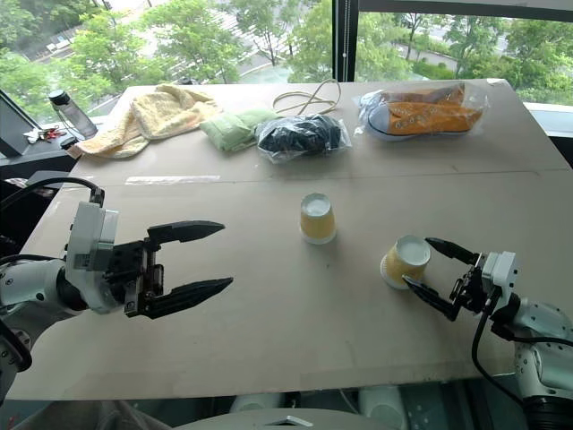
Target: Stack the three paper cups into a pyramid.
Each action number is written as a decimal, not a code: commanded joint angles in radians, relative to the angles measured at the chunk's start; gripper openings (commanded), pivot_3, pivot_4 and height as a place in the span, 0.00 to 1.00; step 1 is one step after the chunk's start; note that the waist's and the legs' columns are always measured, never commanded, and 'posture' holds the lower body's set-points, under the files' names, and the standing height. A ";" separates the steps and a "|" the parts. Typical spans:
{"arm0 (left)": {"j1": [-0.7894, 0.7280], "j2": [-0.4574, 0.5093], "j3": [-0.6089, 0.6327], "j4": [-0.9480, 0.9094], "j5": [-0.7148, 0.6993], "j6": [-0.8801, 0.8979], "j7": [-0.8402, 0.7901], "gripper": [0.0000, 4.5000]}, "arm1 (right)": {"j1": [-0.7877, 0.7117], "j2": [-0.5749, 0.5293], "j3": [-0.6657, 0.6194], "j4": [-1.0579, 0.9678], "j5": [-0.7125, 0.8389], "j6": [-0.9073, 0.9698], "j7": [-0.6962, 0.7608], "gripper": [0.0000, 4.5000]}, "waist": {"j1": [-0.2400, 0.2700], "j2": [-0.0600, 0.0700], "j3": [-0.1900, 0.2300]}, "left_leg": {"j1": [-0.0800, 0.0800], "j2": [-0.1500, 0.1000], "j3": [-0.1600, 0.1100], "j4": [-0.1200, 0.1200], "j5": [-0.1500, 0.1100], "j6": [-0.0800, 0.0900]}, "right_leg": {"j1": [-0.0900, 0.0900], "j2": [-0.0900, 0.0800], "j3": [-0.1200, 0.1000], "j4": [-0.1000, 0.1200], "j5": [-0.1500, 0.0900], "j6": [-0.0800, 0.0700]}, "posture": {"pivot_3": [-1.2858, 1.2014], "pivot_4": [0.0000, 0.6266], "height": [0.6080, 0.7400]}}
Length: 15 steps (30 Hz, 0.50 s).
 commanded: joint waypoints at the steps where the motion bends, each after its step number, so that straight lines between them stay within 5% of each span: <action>1: -0.016 0.032 0.018 -0.043 -0.053 0.037 -0.020 1.00 | -0.010 0.003 -0.003 -0.045 0.018 0.001 -0.003 0.99 | 0.000 0.000 0.000 | 0.000 0.000 0.000 0.000 0.000 0.000 | 0.000 0.000 0.000 0.000 0.000 0.000 | 0.52 0.24 1.00; 15: -0.037 0.036 -0.023 -0.076 -0.060 0.094 -0.028 1.00 | -0.033 0.004 0.039 -0.080 -0.015 0.048 -0.073 0.99 | 0.000 0.000 0.001 | 0.000 0.000 0.000 0.000 0.000 0.000 | 0.000 0.000 0.000 0.000 0.000 0.000 | 0.52 0.24 1.00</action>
